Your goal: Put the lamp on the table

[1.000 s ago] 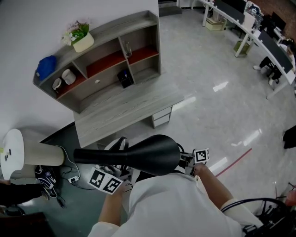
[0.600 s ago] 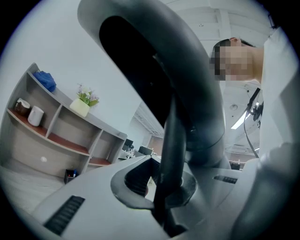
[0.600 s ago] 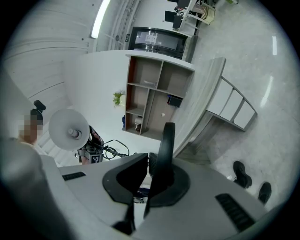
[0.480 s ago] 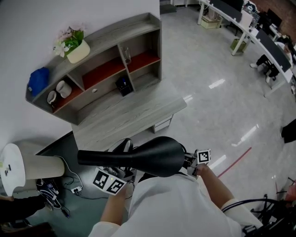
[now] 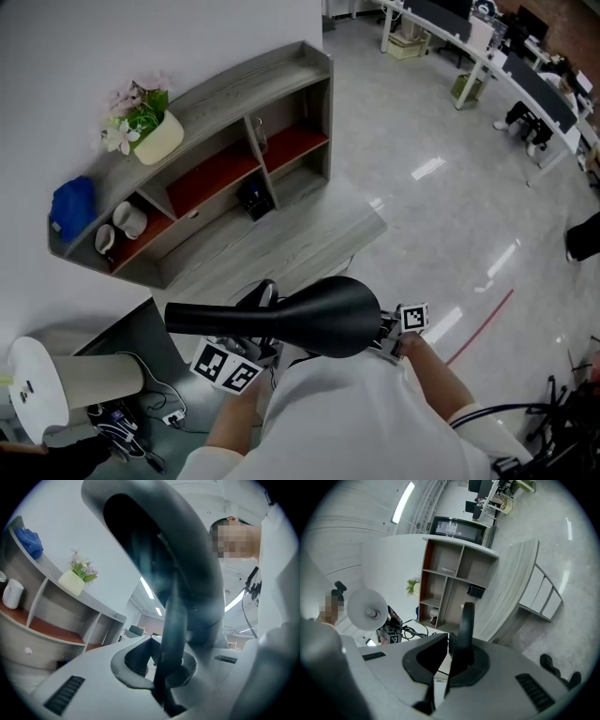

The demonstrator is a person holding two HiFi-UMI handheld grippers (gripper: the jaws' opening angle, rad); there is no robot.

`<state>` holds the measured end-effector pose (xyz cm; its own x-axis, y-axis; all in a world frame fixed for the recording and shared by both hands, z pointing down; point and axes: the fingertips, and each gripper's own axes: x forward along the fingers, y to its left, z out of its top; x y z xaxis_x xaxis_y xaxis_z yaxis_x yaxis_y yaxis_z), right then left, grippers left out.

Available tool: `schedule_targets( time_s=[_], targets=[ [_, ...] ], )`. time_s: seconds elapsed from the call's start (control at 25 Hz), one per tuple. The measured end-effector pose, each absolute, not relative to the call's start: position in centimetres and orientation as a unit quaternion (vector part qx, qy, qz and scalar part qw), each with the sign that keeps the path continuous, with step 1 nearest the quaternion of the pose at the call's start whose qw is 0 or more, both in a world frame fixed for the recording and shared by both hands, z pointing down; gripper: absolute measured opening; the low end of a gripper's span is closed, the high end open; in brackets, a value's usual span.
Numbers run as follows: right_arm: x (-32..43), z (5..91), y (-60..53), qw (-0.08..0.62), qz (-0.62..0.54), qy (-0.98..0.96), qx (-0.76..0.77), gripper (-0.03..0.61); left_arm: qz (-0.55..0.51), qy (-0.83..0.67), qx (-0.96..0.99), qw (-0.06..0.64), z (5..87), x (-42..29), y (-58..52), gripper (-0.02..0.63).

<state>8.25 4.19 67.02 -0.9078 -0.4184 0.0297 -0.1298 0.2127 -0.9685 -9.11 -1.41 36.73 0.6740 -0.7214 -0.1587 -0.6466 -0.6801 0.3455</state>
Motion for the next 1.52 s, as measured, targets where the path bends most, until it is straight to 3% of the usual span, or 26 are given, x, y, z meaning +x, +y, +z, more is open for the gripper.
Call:
schedule_targets(
  time_s=[0.6,1.52],
  targets=[
    [6.3,67.8,-1.8,0.109,-0.611,0.761,-0.187,0.02,-0.142,-0.377,0.903,0.149,37.7,-11.1,-8.1,0.008],
    [8.0,71.8,-20.9,-0.053,-0.629,0.774,-0.047,0.02,-0.161,-0.539,0.817,0.127,40.7,-10.3,-19.7,0.008]
  ],
)
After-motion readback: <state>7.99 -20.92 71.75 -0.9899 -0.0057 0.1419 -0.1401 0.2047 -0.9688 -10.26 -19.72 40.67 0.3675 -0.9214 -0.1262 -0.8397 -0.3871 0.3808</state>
